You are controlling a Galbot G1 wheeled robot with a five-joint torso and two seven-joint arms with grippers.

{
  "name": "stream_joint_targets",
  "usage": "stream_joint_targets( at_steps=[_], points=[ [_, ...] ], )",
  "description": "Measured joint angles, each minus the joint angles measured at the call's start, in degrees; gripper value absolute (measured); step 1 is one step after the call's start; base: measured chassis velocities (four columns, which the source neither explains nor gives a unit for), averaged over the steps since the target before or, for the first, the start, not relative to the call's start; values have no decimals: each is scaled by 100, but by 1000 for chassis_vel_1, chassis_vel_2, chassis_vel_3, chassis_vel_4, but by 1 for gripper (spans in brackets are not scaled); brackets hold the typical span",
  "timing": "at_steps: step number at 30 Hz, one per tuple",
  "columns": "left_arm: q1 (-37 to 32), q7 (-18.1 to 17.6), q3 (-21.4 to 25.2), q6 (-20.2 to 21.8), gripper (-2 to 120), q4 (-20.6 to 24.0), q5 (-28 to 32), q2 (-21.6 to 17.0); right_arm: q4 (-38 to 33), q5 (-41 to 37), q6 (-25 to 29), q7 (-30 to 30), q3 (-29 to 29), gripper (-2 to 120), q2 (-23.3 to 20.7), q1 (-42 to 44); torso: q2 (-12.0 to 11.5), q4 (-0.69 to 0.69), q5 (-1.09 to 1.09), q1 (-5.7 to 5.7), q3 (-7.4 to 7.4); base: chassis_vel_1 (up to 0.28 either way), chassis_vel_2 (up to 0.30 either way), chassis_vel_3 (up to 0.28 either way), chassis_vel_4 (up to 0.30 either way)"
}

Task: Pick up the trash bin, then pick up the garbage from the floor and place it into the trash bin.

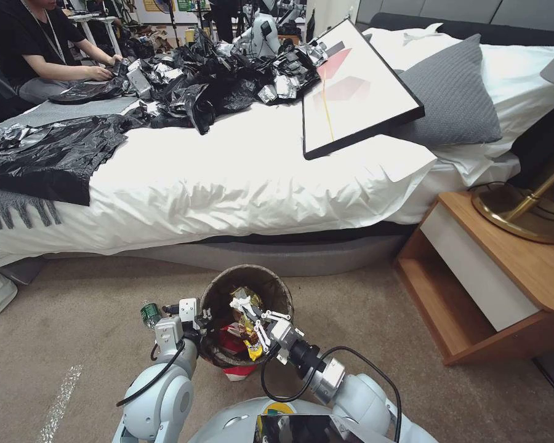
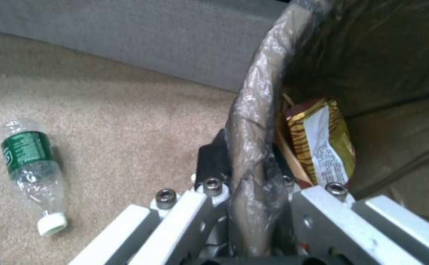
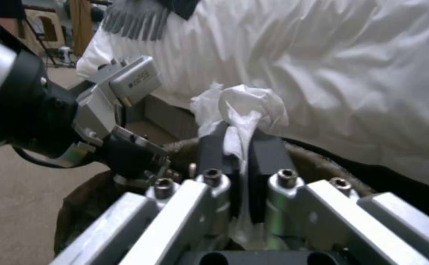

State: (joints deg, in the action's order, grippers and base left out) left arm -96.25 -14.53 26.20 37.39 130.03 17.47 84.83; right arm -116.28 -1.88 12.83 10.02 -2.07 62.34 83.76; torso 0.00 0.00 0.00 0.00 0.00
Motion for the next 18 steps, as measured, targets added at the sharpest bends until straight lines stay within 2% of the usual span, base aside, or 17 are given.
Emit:
stream_joint_targets(
  at_steps=[2,3,5,6,9,10,13,15,17,18],
  points=[
    [-1,2,-2,0,3,0,-2,2,55,19,12,0,-19,18,35,-17,0,0,0,0,0,0,0,0,0],
    [-1,2,-2,0,3,0,-2,2,55,19,12,0,-19,18,35,-17,0,0,0,0,0,0,0,0,0],
    [-1,4,-2,0,3,1,-3,3,75,23,19,4,-32,28,54,-20,0,0,0,0,0,0,0,0,0],
    [-1,4,-2,0,3,1,-3,3,75,23,19,4,-32,28,54,-20,0,0,0,0,0,0,0,0,0],
    [5,7,2,0,3,-3,-3,4,88,27,27,5,-47,43,85,-31,0,0,0,0,0,0,0,0,0],
    [5,7,2,0,3,-3,-3,4,88,27,27,5,-47,43,85,-31,0,0,0,0,0,0,0,0,0],
    [8,9,6,-1,3,-10,-3,5,95,27,30,5,-58,57,100,-44,0,0,0,0,0,0,0,0,0],
    [8,10,7,-1,3,-12,-3,6,99,27,31,5,-60,59,102,-47,0,0,0,0,0,0,0,0,0],
    [11,17,7,-1,3,-19,-3,9,113,27,36,5,-66,71,106,-59,0,0,0,0,0,0,0,0,0],
    [11,17,7,-1,3,-19,-3,9,113,27,36,5,-66,71,106,-59,0,0,0,0,0,0,0,0,0]
  ],
)
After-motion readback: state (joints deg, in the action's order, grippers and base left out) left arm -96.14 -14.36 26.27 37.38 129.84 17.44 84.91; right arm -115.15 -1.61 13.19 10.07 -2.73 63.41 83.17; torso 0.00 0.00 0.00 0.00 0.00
